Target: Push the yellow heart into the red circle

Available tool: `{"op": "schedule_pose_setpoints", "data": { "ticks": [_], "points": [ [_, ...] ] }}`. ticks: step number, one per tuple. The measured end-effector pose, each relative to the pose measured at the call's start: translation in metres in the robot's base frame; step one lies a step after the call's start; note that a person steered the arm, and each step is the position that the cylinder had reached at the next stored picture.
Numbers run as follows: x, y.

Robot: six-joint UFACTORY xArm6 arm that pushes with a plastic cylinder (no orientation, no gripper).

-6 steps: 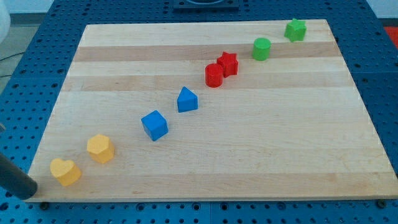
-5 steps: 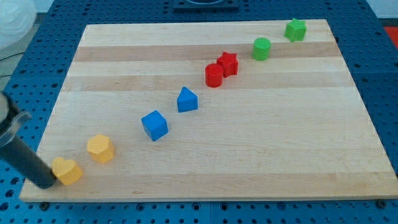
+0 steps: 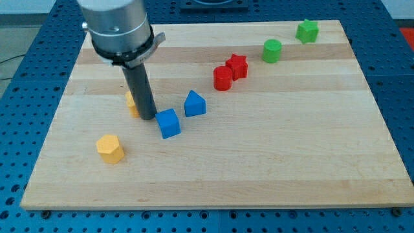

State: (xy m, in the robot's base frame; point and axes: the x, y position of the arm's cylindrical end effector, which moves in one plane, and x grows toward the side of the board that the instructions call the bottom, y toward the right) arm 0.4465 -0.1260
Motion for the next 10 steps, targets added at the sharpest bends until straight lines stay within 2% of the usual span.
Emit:
{"op": "schedule_pose_setpoints", "data": {
  "ticks": [1, 3, 4, 5, 7, 8, 9, 10],
  "points": [
    [0.046, 0.010],
    [-0.004, -0.036],
    [-0.035, -0.013],
    [-0.070, -0.033],
    [-0.077, -0.080],
    [-0.115, -0.079],
    [-0.121, -0.021],
    [-0.106, 0.078]
  ]
}}
